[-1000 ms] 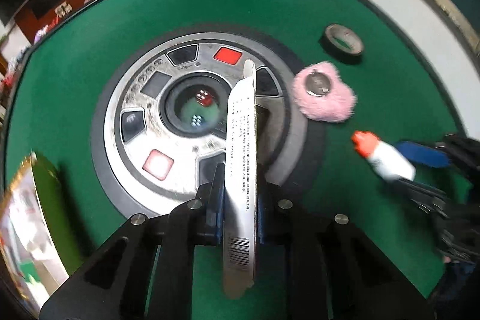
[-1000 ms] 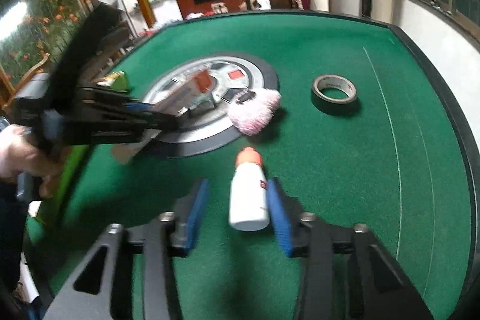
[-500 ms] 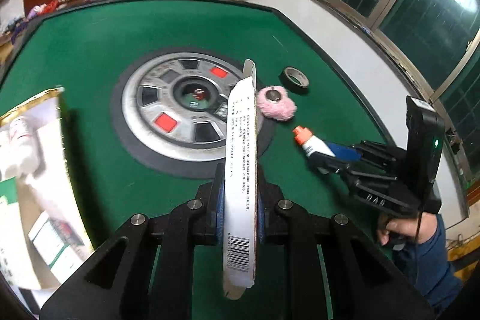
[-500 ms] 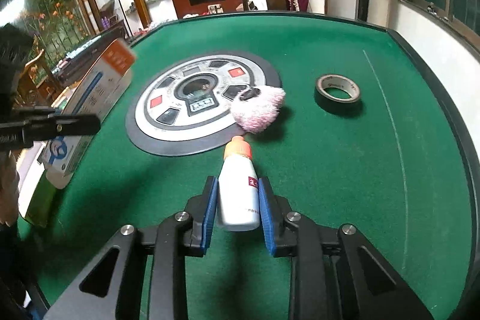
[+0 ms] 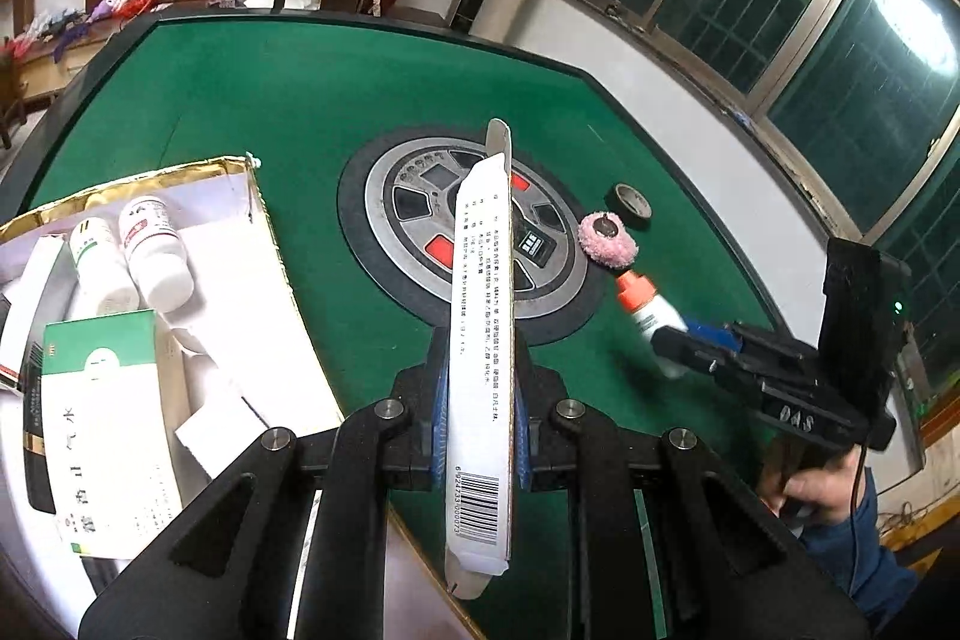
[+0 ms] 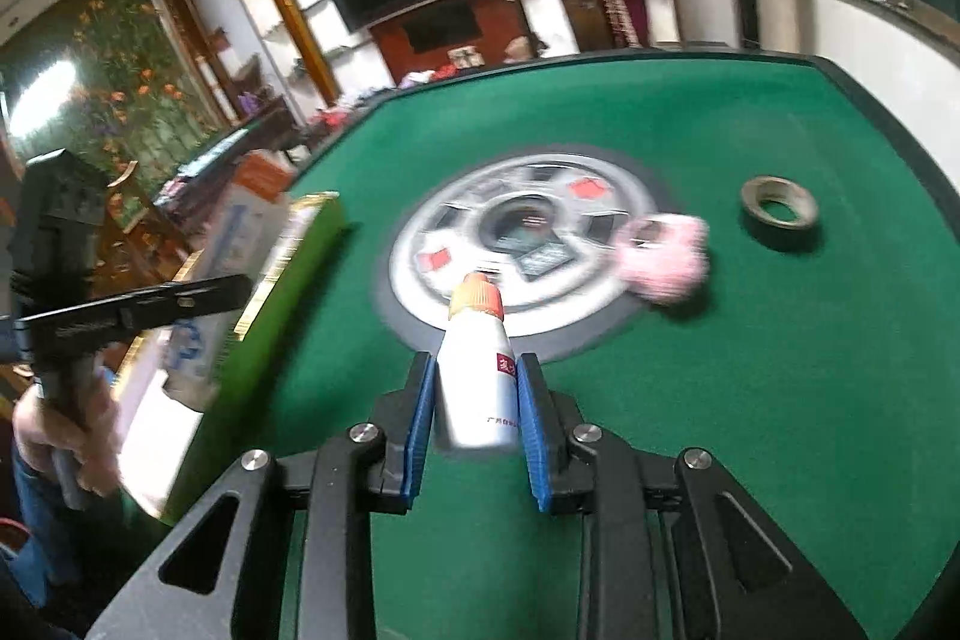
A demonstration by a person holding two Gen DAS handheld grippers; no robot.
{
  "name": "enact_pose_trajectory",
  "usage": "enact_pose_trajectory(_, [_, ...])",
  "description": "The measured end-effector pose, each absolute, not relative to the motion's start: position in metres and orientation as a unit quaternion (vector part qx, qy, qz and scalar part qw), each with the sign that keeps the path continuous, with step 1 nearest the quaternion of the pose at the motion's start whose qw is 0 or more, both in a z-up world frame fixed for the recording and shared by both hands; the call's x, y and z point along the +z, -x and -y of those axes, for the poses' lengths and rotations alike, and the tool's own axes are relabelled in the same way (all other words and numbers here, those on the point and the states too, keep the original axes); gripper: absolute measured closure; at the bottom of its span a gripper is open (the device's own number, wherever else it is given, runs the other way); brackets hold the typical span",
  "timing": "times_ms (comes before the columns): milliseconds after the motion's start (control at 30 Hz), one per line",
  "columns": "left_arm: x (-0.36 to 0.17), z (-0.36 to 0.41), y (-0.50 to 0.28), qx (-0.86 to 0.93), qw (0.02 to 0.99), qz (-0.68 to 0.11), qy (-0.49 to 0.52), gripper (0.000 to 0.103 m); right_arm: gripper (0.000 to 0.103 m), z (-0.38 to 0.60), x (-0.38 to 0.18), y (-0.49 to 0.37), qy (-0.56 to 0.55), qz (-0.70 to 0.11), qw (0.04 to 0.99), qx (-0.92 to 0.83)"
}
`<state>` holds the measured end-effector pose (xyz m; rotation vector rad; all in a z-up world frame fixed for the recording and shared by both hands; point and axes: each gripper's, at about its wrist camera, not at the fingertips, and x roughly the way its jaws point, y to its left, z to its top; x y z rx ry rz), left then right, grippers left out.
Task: Organize objects
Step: 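Carry the ointment box with left gripper while right gripper carries the bottle over the tray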
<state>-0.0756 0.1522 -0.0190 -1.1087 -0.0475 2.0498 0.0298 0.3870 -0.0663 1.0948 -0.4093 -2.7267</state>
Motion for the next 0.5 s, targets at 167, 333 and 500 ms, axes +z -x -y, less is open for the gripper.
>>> enact_pose_trajectory(167, [-0.013,-0.134,0.073,0.817,0.387,0.029,0.426,0.087,0.077,-0.347,-0.061,-0.026,-0.362,0.131,0.115,-0.916])
enact_pose_trajectory(333, [-0.010,-0.106,0.062,0.839,0.360,0.032,0.407,0.087,0.077,-0.315,-0.064,-0.022,-0.371,0.128,0.142,-0.909])
enact_pose_trajectory(500, [-0.014,-0.071,0.054,0.853,0.334,0.044,0.398,0.087,0.077,-0.298,-0.063,-0.022,-0.370,0.130,0.158,-0.906])
